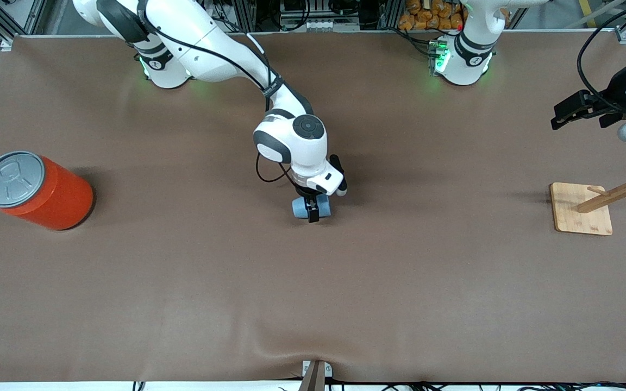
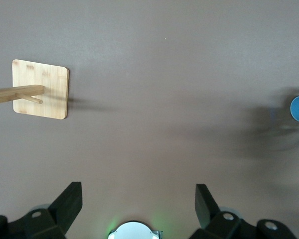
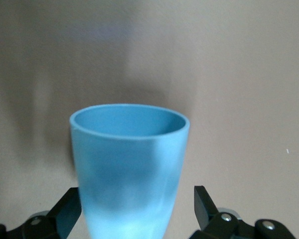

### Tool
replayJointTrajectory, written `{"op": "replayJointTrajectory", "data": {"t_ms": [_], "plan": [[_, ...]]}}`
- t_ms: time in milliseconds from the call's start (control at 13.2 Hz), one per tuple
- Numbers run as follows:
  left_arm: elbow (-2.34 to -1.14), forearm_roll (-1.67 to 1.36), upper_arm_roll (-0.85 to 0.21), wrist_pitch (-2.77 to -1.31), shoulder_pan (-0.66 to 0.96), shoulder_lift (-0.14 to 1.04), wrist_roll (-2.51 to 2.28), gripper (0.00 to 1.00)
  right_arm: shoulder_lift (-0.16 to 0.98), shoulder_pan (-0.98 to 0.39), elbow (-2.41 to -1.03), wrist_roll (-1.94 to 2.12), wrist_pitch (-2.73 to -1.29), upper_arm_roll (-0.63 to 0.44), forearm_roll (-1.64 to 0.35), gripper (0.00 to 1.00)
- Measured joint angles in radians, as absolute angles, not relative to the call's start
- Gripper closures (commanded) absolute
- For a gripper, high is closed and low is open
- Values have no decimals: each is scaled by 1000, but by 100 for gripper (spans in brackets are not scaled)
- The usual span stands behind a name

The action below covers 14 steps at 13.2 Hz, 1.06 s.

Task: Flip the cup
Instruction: 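Carry the cup toward the table middle and release it on its side, then retract the right gripper while the left gripper reaches toward the cup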

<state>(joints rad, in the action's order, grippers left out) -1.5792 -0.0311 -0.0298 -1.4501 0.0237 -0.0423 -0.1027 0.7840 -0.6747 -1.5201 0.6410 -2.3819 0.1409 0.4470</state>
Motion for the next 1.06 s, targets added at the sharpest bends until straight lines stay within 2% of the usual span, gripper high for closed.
{"op": "replayJointTrajectory", "data": {"t_ms": [304,608,836,1064], "plan": [[-1579,-46,-30,-1450,23,-42,-103,0,716,-680,-1463,483,-2153,153,436,0],[-1578,-122,-29,-1450,23,-42,-103,0,604,-656,-1430,440,-2036,133,362,0],[-1580,-256,-32,-1461,28,-8,-103,0,509,-547,-1423,440,-1967,125,298,0],[-1584,-417,-35,-1530,32,102,-103,0,436,-395,-1420,443,-1957,122,240,0]]}}
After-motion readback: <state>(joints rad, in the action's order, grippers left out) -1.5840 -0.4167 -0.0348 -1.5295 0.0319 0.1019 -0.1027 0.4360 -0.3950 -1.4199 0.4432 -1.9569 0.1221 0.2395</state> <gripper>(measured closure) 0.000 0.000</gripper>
